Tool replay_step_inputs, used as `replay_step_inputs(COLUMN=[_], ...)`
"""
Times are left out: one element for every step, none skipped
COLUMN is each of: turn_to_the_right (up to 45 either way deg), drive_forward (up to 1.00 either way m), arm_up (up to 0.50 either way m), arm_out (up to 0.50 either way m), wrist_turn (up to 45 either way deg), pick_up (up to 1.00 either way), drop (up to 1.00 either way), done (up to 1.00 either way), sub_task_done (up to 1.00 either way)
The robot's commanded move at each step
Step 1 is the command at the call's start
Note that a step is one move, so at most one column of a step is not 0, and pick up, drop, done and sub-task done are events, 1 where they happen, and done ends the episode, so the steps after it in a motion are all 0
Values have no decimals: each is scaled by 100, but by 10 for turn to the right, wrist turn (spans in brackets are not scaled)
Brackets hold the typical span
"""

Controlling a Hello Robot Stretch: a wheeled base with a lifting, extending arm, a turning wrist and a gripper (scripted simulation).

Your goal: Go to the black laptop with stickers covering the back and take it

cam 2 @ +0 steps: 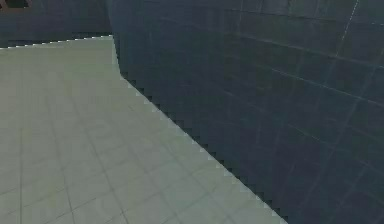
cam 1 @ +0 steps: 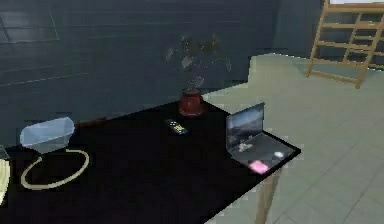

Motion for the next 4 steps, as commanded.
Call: replay_step_inputs(turn_to_the_right=[-450, -210, 0, 0], drive_forward=[0, 0, 0, 0], arm_up=[0, 0, 50, 38], arm_out=[0, 0, 0, 0], wrist_turn=[0, 0, 0, 0], pick_up=[0, 0, 0, 0], drop=[0, 0, 0, 0], done=[0, 0, 0, 0], sub_task_done=[0, 0, 0, 0])
